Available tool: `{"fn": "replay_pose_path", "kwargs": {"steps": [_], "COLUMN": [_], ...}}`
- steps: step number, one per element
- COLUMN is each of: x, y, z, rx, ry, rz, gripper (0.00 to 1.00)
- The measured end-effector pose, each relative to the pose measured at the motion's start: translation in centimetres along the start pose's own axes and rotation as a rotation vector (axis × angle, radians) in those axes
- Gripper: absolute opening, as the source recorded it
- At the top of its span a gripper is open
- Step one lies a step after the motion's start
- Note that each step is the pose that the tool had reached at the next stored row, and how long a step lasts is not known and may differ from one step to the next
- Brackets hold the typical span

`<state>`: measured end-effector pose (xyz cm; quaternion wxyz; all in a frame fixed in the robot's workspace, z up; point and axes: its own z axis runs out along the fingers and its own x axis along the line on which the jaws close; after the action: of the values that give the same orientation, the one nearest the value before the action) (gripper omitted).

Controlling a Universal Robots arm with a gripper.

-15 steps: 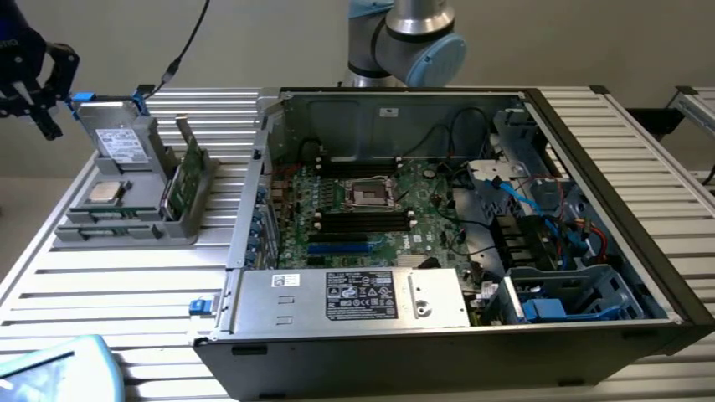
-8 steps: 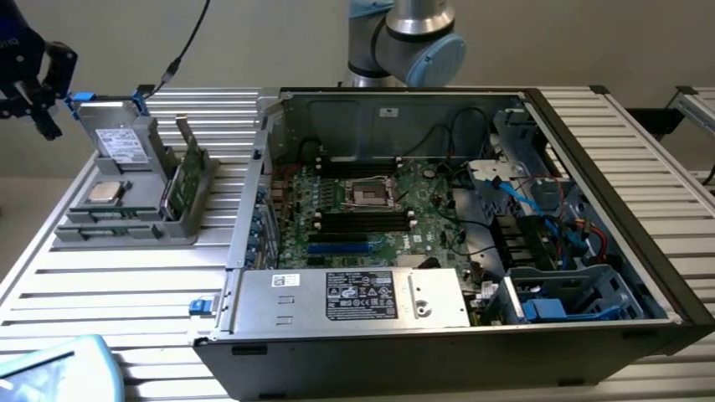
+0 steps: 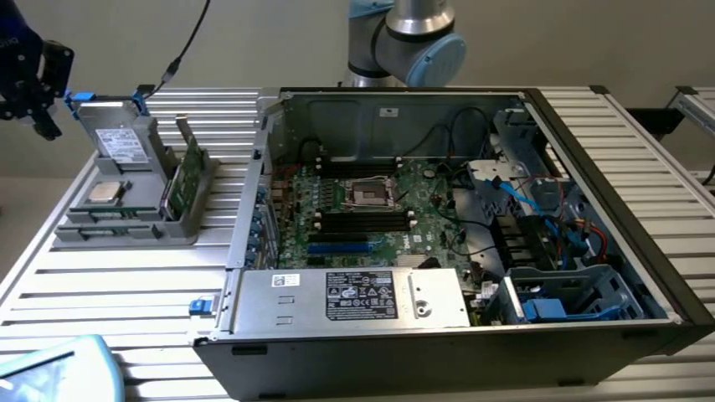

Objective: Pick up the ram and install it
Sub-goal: 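Pick up the ram and move it above insertion slot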

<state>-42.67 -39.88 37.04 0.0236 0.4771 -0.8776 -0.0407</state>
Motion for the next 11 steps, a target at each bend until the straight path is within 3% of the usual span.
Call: {"fn": "replay_pose_path", "kwargs": {"steps": [11], "x": [0.00], "y": [-0.01], "z": [0.08], "rx": [-0.0017], "ry": [0.0155], "rz": [-0.199], "gripper": [0.11]}}
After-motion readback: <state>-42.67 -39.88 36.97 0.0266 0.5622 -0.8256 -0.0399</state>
